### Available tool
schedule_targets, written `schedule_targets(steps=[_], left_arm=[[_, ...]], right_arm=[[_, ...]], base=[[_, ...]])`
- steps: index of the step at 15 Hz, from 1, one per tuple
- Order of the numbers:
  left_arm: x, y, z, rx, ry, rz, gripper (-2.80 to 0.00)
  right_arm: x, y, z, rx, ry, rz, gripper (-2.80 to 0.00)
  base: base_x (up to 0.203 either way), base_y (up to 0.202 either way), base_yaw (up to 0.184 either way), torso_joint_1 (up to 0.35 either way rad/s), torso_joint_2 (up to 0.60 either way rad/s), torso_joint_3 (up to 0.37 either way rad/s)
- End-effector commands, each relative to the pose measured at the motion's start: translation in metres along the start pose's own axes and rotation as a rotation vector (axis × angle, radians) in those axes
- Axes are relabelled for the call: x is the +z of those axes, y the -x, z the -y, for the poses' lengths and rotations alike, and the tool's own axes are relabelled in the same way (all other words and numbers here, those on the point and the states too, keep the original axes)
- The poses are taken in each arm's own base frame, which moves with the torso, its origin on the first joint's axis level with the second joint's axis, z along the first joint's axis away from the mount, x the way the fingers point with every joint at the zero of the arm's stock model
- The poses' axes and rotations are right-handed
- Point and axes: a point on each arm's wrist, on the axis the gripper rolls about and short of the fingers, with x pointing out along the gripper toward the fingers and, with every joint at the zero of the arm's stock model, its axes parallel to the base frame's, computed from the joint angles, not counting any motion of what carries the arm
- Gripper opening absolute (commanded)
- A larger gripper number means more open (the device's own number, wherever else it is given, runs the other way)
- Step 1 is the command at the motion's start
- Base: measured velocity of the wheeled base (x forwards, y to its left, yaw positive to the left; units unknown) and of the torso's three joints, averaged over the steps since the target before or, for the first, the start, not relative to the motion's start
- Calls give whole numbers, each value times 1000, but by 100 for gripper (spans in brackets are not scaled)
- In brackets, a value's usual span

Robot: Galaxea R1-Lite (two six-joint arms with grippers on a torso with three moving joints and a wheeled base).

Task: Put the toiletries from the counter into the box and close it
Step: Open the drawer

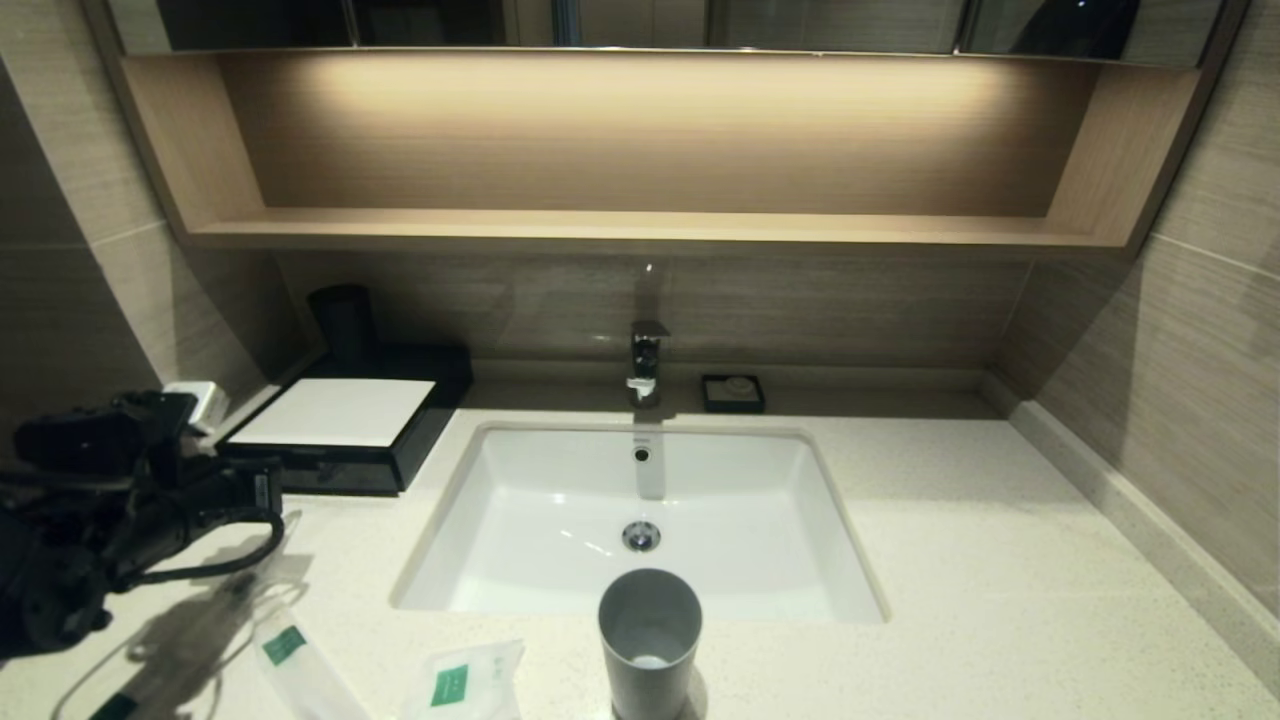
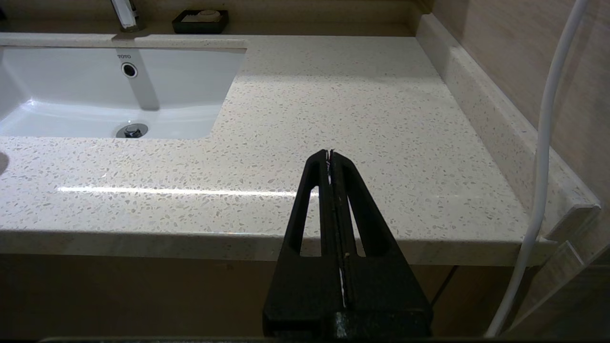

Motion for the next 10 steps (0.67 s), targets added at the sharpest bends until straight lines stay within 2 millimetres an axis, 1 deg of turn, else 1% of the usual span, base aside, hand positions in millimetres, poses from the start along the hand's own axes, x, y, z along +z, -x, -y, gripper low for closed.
schedule_targets(steps=[1,6,10], left_arm=[[-7,0,1,-1,0,-4,-280],[-11,-5,0,-2,6,-17,-280],[-15,-12,-1,1,5,1,-280]], right_arm=[[0,0,0,0,1,-1,-280],[0,0,0,0,0,-1,-280],[0,0,0,0,0,-1,-280]], base=[[0,0,0,0,0,0],[0,0,0,0,0,0],[0,0,0,0,0,0]])
